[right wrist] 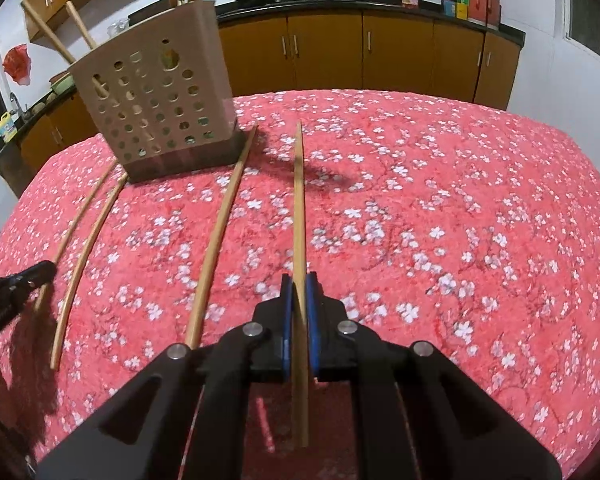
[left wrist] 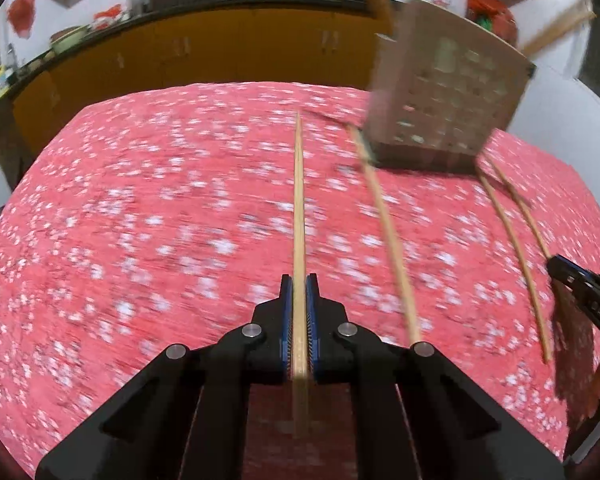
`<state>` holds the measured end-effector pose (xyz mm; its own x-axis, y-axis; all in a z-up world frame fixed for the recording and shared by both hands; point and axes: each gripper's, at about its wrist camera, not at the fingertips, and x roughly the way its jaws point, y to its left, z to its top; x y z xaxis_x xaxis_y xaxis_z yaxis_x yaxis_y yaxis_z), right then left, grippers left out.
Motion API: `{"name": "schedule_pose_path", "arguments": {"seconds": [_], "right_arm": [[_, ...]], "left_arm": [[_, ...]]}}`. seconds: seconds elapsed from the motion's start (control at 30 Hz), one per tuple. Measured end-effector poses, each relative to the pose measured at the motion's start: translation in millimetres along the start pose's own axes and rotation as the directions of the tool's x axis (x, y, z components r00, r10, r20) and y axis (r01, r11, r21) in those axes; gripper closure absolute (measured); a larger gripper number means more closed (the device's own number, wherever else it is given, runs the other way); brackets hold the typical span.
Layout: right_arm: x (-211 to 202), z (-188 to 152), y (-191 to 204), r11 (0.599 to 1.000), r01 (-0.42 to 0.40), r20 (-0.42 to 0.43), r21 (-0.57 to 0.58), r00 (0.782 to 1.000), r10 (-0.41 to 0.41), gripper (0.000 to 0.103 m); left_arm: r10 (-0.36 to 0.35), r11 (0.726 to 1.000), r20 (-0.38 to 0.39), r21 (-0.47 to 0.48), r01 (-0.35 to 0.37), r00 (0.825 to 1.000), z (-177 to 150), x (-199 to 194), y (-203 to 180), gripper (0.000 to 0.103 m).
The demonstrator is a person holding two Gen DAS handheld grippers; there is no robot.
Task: Organize utensils
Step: 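Close the left tool on a chopstick while the right tool grasps another chopstick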
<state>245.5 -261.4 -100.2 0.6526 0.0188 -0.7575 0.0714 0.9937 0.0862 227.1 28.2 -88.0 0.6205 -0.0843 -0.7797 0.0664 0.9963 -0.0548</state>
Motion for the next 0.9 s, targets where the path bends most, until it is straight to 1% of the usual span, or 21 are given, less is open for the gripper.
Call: {"name": "schedule_pose_path", "arguments": {"seconds": [0.07, 0.17, 0.3, 0.5, 0.9], "right_arm": [[2.0, 2.7, -3.2, 1.0, 0.0, 0.002, 0.008, 1.0, 0.0, 0.095], [3.2, 3.5, -5.0, 1.0, -0.011, 0.003, 0.017, 1.0, 0.011, 0.095], [4.6, 3.8, -6.2, 1.0, -0.019, 0.0, 0.023, 1.0, 0.019, 0.094], [5.2, 4.0, -6.1, 0.999, -0.021, 0.0, 0.024, 1.0, 0.021, 0.094], [6.0, 4.1, -6.2, 0.999, -0.023, 0.0, 0.026, 1.0, 0.023, 0.094]], "left_arm": [[0.006, 1.0, 0.001, -0.023, -0.006, 1.0, 4.4, 2.0, 13.6, 0.095], [-0.014, 0.999, 0.008, -0.04, 0.014, 1.0, 6.2, 3.6, 22.8, 0.095], [-0.01, 1.0, 0.021, -0.029, 0.011, 1.0, 4.0, 3.3, 23.3, 0.095], [-0.034, 0.998, 0.024, -0.051, 0.036, 0.999, 0.4, -0.2, 28.0, 0.095], [-0.041, 0.997, 0.025, -0.062, 0.043, 0.999, -2.6, -3.4, 29.1, 0.094]]}}
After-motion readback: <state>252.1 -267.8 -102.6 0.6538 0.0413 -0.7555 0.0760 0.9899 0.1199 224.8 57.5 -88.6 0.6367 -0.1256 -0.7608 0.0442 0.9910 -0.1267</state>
